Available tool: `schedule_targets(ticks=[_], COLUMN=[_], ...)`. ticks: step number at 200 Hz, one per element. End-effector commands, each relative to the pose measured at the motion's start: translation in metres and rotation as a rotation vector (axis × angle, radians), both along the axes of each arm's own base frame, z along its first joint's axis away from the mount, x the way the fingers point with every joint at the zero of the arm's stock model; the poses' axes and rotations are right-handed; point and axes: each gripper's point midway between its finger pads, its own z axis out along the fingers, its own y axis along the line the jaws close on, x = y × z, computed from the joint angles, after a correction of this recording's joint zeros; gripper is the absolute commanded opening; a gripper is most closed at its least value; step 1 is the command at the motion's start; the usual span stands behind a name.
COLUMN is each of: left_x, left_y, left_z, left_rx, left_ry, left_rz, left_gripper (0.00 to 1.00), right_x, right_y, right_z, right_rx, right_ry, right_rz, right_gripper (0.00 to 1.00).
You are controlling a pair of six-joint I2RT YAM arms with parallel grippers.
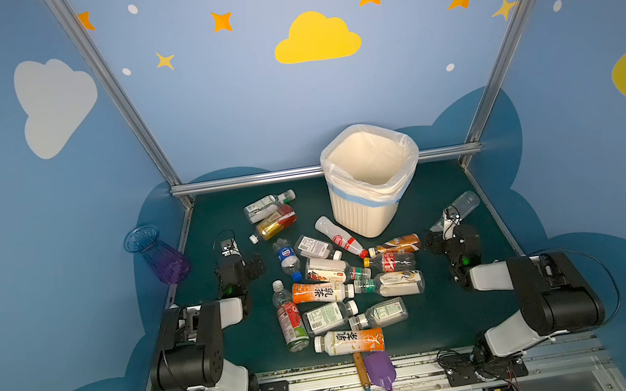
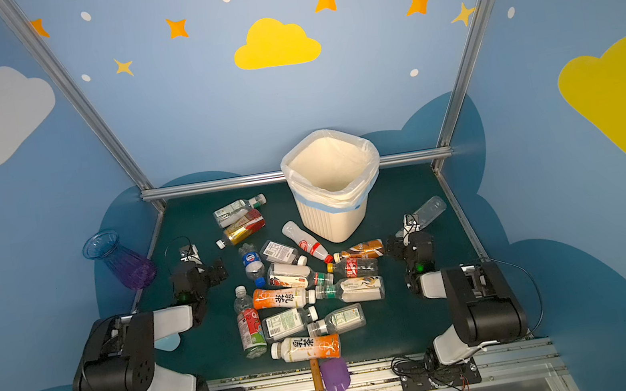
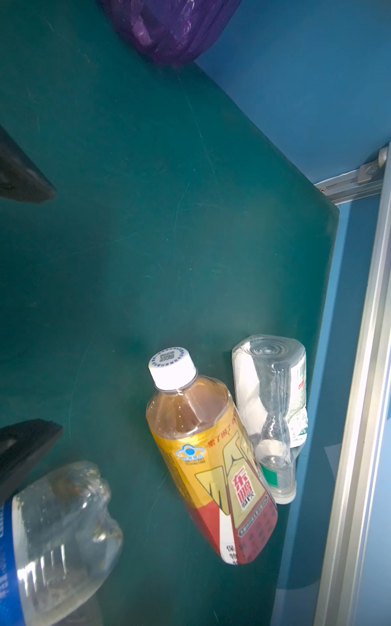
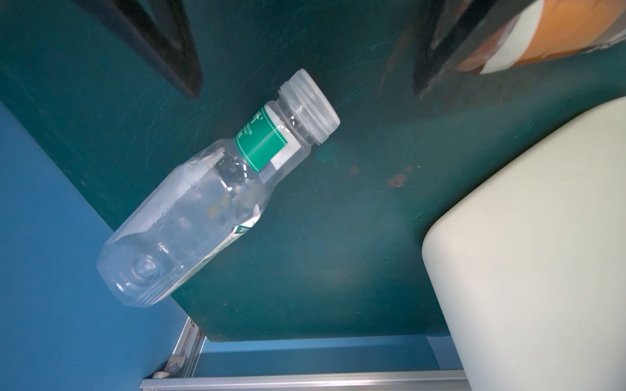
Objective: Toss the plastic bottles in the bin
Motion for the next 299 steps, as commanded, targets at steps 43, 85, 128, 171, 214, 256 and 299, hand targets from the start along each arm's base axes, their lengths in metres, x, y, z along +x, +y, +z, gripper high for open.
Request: schedule_targets(ticks=[43,85,128,171,214,256,299], left_x=[0.001,0.001,0.001,0.001,0.003,-0.013,-0.039], left_y=[0.002,0.002,0.002,0.002,0.015,0.027,-0.009], left_z=[0.006,0.007,0.007,0.007,0.029,0.077,0.098], left_rx=[-0.001,-0.001,0.001,-0.001,0.003,-0.070,-0.293], left_ry=[-0.021,-0.022,-0.021,-0.022,0.033,0.067,0.118], left_rz=[0.010,0.010,0.009,0.010,0.097,0.238,0.142], left_gripper=[1.00,1.00,1.00,1.00,1.00,1.00,1.00], right_x=[0.004,0.005,0.005,0.004,0.002,-0.018,-0.062], right_y=[0.001,0.002,0.001,0.001,-0.010,-0.003,0.038], right_z=[0.011,0.011,0.011,0.011,0.023,0.060,0.093], right_rx=[0.002,0.002,0.003,0.005,0.011,0.104,0.241], right_ry=[-0.028,-0.028,-0.028,-0.028,0.029,0.127,0.294], right_rz=[0.003,0.003,0.002,0.004,-0.061,-0.061,0.114], right_gripper=[0.97,0.97,0.97,0.92,0.79,0.79,0.80])
